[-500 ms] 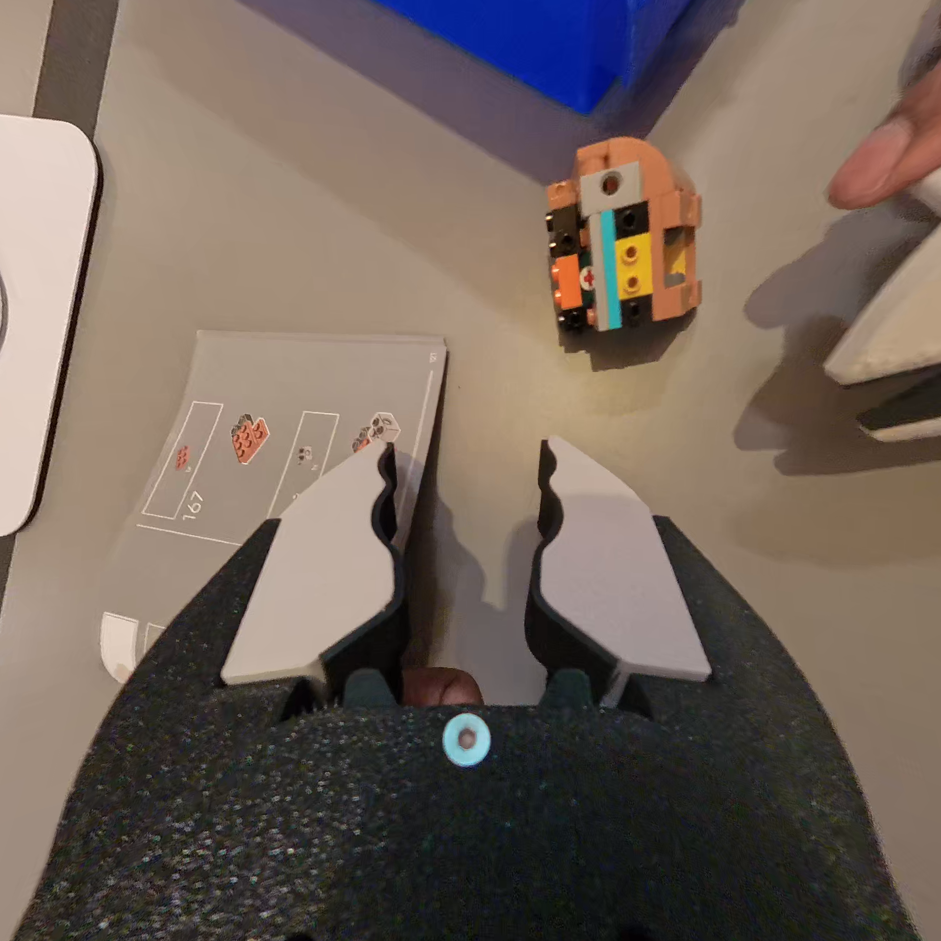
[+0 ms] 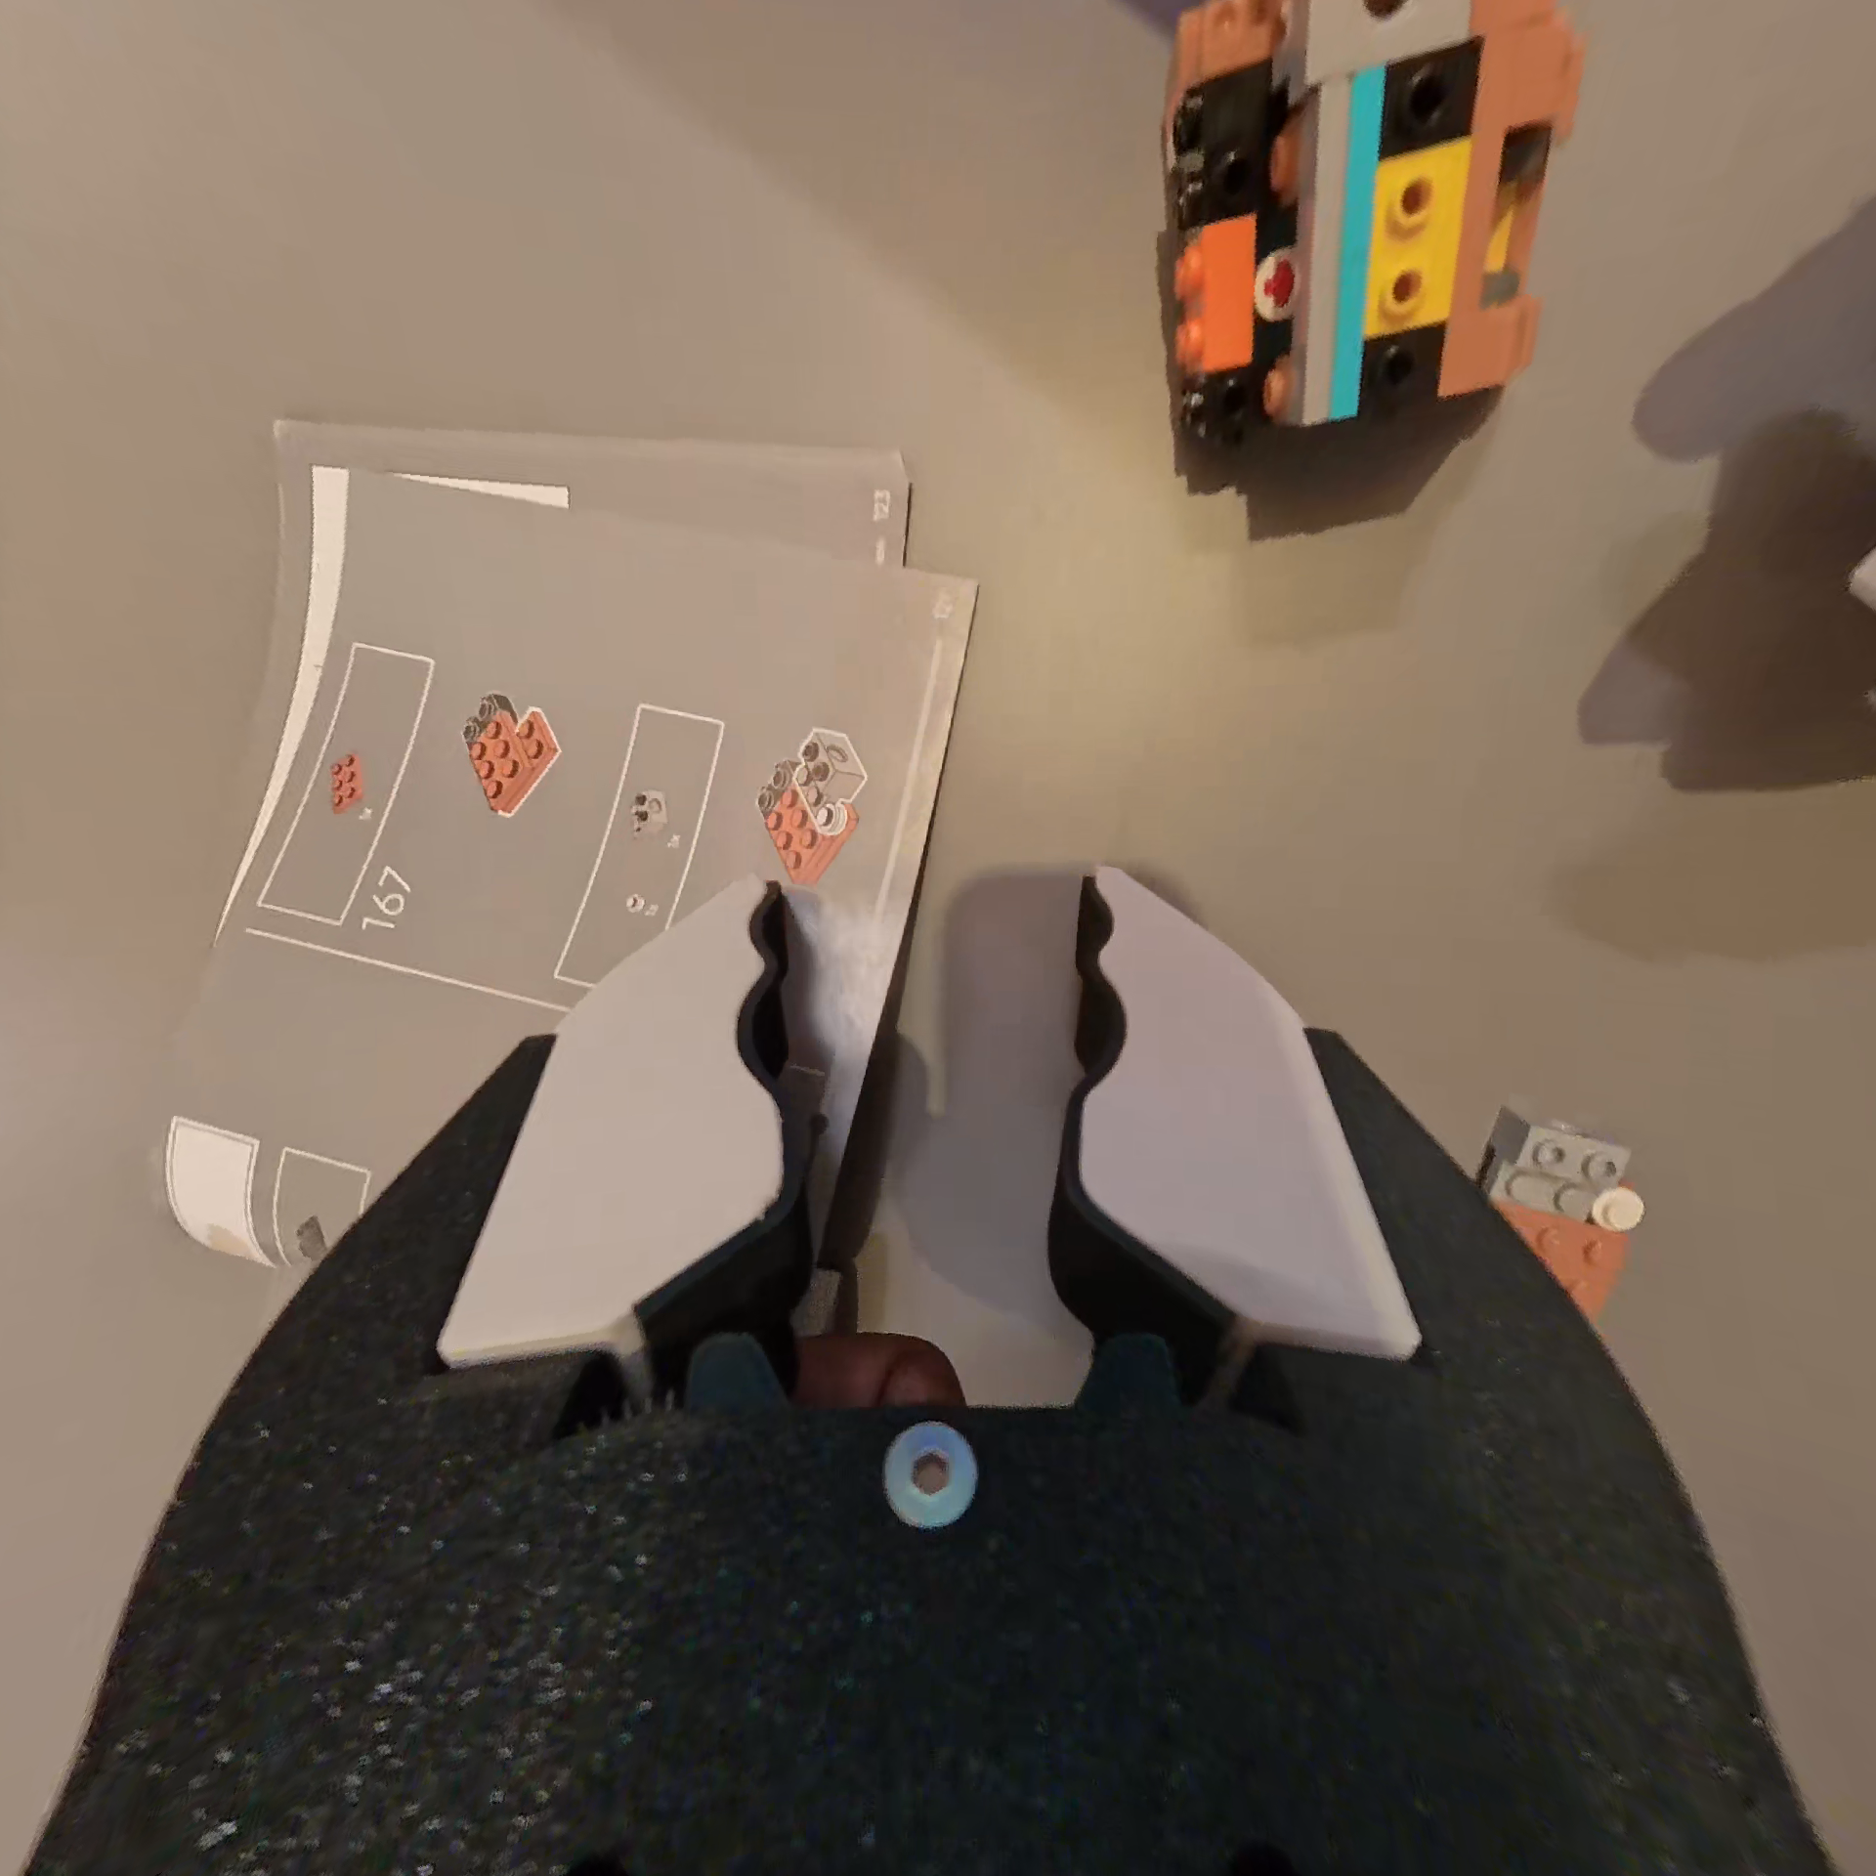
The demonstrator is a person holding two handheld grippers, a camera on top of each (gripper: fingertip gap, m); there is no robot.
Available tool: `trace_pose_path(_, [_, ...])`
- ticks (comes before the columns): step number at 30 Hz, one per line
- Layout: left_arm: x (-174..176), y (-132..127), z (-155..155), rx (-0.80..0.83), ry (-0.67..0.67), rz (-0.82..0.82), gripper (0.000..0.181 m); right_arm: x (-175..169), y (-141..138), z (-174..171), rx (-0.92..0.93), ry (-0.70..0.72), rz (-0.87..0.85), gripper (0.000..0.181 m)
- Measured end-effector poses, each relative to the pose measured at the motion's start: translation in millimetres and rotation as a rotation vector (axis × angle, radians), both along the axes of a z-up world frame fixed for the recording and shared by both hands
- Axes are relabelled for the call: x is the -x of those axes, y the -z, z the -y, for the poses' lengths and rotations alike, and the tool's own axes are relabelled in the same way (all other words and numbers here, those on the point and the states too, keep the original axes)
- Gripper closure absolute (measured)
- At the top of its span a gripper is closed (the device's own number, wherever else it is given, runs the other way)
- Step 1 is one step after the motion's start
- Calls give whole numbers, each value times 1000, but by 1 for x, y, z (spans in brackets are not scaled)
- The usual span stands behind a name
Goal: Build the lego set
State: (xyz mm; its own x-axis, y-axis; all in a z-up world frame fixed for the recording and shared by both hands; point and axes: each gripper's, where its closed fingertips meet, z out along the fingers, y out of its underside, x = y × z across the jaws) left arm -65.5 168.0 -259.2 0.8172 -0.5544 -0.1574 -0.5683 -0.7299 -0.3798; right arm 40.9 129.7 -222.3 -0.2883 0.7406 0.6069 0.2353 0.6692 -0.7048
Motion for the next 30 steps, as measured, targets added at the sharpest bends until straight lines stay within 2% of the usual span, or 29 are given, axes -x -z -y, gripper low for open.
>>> trace_pose_path(21, [36, -21, 35, -101, -57, -82, 137, 0, -1, -1, -3, 5, -8, 166])
trace_pose_path(30, [59, -30, 44, -181, -146, -96, 138, 0, -2, 0, -7, 4, -16, 166])
